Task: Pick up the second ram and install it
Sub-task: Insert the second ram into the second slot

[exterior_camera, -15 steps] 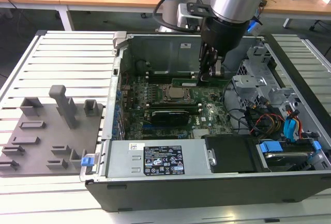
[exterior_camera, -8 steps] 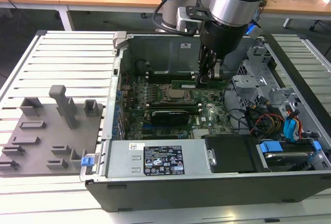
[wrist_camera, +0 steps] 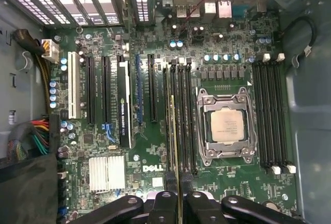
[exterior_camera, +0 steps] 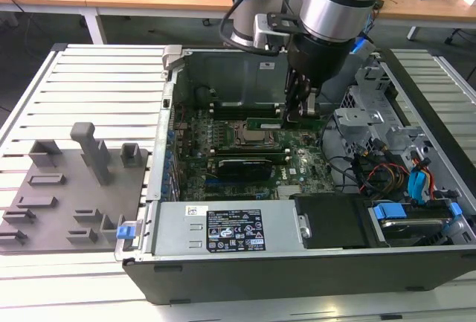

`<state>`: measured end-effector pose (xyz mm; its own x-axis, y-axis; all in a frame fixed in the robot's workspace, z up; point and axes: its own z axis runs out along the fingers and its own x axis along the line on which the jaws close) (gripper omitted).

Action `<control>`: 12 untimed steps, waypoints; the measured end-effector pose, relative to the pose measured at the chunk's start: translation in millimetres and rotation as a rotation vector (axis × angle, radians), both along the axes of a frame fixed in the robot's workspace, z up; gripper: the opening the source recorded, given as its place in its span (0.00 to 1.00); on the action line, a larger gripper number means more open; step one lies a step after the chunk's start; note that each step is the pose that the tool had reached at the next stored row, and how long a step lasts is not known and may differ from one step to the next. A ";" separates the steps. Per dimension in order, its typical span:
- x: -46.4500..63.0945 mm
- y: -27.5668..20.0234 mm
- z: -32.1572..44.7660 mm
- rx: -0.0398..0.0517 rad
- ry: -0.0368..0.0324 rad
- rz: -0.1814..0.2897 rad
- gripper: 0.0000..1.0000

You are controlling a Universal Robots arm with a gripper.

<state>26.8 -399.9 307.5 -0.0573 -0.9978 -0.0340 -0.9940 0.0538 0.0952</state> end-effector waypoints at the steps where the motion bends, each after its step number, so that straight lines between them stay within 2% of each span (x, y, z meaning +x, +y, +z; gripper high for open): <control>1: 0.0 0.0 -0.7 0.0000 0.0000 0.000 0.14; 12: -1.8 0.5 -10.6 -0.0002 -0.0001 0.000 0.14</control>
<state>25.0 -399.4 296.9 -0.0573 -0.9978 -0.0339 -0.9940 0.0539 0.0951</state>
